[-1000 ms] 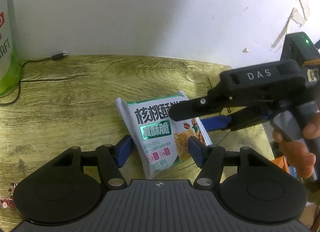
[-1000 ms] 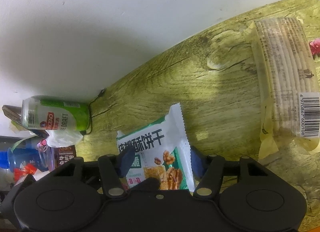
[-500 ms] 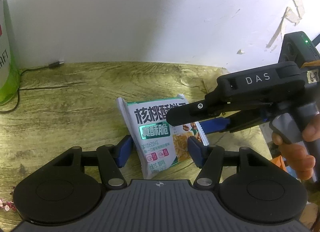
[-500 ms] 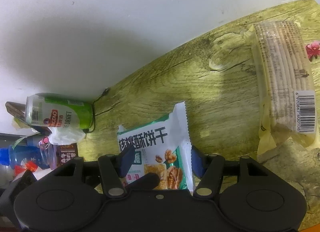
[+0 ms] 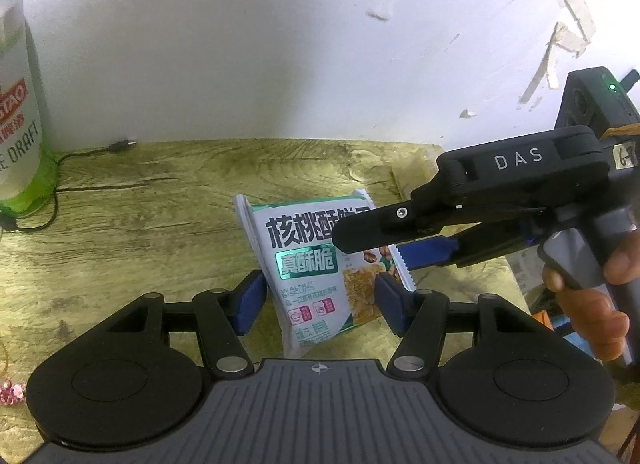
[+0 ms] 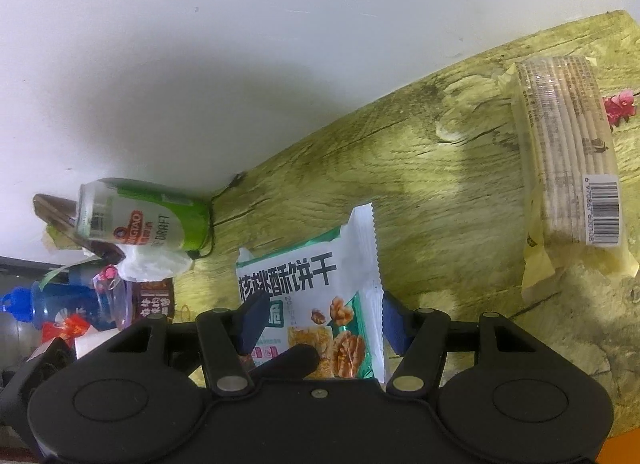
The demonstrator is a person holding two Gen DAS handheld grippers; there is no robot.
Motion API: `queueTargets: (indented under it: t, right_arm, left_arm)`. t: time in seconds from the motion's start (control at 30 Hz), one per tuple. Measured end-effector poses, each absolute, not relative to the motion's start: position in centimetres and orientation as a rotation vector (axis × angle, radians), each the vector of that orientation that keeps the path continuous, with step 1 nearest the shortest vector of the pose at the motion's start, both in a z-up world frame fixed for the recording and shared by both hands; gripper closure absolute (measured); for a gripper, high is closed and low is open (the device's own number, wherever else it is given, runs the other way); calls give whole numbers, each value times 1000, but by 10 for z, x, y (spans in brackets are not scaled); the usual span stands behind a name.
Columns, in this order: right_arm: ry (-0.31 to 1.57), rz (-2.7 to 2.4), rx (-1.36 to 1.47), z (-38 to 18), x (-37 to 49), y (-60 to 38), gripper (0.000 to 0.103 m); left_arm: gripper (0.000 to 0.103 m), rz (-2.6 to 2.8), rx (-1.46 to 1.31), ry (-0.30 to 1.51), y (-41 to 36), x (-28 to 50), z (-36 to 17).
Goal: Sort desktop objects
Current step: 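Lift the walnut pack with the right tool and carry it to the orange tray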
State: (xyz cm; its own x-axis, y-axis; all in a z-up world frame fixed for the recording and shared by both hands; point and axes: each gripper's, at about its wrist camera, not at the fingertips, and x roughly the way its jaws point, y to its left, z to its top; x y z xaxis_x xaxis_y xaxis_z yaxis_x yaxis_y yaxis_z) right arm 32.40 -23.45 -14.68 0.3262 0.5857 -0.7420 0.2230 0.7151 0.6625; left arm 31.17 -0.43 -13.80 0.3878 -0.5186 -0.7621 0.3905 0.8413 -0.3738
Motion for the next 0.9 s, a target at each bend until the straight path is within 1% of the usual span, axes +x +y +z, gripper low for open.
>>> queueTargets:
  t: [0.47, 0.9]
  right_arm:
    - [1217, 326, 779, -113, 295, -238, 45]
    - [1200, 373, 794, -85, 245, -245, 45]
  left_arm:
    - [43, -575, -114, 980, -7, 275, -102]
    - [43, -563, -67, 954, -17, 220, -69]
